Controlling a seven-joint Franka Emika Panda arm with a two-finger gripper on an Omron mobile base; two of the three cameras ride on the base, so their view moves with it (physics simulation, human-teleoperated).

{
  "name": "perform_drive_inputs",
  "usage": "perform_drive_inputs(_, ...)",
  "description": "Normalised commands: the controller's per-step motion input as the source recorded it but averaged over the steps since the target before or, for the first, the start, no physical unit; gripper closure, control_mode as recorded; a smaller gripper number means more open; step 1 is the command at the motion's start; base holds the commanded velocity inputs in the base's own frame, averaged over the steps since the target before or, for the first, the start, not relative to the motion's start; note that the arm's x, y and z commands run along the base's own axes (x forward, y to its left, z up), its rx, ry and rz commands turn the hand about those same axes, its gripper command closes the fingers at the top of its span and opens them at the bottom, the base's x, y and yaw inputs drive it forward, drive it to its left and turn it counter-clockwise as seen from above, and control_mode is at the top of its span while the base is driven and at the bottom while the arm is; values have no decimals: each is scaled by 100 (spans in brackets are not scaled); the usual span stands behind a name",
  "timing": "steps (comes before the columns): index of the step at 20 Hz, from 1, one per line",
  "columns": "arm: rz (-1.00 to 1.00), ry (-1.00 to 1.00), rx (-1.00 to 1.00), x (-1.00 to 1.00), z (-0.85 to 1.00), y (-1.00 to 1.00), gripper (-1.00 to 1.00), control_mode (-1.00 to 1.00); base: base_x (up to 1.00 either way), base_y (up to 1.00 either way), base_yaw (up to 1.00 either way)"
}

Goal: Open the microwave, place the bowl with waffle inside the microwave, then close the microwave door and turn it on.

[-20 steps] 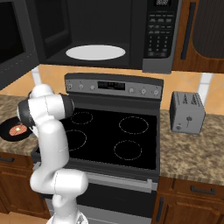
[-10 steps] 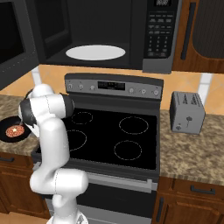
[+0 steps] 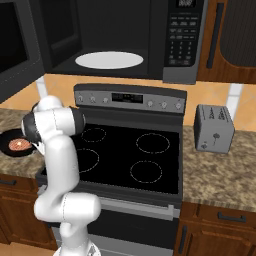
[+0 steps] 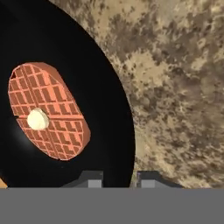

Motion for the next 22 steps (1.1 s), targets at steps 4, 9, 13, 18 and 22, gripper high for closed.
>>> perform_drive_inputs(4, 0, 1, 8, -18, 18, -67, 100, -100, 0, 0, 0)
perform_drive_inputs(9, 0, -7, 4, -57, 94, -92, 100, -100, 0, 0, 0)
perform_drive_inputs(13, -7, 2, -6, -46, 76, -73, 100, -100, 0, 0, 0)
perform_drive_inputs(18, -10, 3, -15, -20, 97, -87, 100, -100, 0, 0, 0)
perform_drive_inputs(22, -8, -2, -14, -33, 93, -100, 100, -100, 0, 0, 0)
